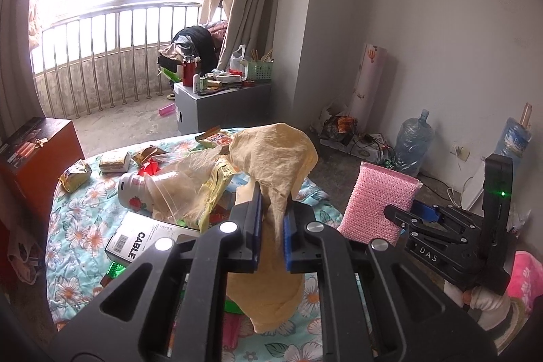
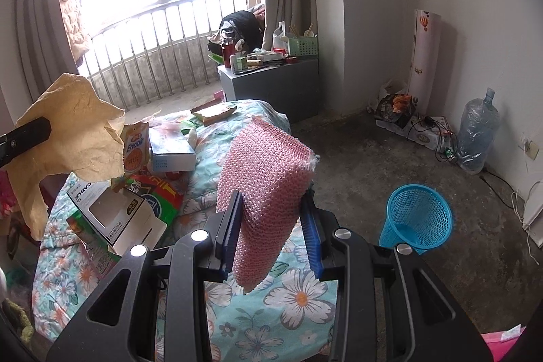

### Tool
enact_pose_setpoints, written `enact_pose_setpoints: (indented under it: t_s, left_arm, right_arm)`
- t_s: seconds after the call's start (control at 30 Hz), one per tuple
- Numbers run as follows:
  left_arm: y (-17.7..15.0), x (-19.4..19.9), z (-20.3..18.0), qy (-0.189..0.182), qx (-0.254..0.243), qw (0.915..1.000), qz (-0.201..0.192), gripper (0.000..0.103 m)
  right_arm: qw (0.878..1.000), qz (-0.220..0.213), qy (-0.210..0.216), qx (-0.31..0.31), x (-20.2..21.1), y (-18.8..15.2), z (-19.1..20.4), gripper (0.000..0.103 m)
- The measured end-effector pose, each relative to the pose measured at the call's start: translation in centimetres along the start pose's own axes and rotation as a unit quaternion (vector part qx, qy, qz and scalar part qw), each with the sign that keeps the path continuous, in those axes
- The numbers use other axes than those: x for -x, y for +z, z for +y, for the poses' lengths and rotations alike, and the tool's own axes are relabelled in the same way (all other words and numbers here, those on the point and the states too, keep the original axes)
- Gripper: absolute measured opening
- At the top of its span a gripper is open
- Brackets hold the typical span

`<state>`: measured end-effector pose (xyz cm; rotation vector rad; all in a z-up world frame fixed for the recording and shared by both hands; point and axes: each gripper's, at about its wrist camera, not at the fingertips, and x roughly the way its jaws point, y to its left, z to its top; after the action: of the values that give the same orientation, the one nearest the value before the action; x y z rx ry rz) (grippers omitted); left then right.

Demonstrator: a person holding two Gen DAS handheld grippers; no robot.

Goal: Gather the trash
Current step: 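Lift the tan paper bag with the left gripper while the right gripper holds the pink pad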

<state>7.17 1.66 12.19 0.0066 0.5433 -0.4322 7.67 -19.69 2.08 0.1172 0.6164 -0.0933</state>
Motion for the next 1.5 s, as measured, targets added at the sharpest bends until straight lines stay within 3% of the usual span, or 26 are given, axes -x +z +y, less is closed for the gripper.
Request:
enact_pose_setpoints:
  t_s: [0.7,1.23,1.5]
  left_arm:
    - [0.3,-0.2,0.1,0.017,0.0,0.9999,-0.002,0.008]
    - [2.8,0.8,7.3,0.116,0.049,0.9912,-0.04,0.008]
    - [2.6,-2.3,7.9,0.122,0.045,0.9915,-0.005,0.008]
  right_arm:
    - [1.0,-0.012,0.005,-0.011,1.2,-0.2,-1.6,0.034]
    - [0.999,0.032,0.025,-0.023,-3.2,-1.0,-1.7,0.033]
    - [0.998,0.049,0.033,-0.037,-5.2,-1.4,-2.6,0.034]
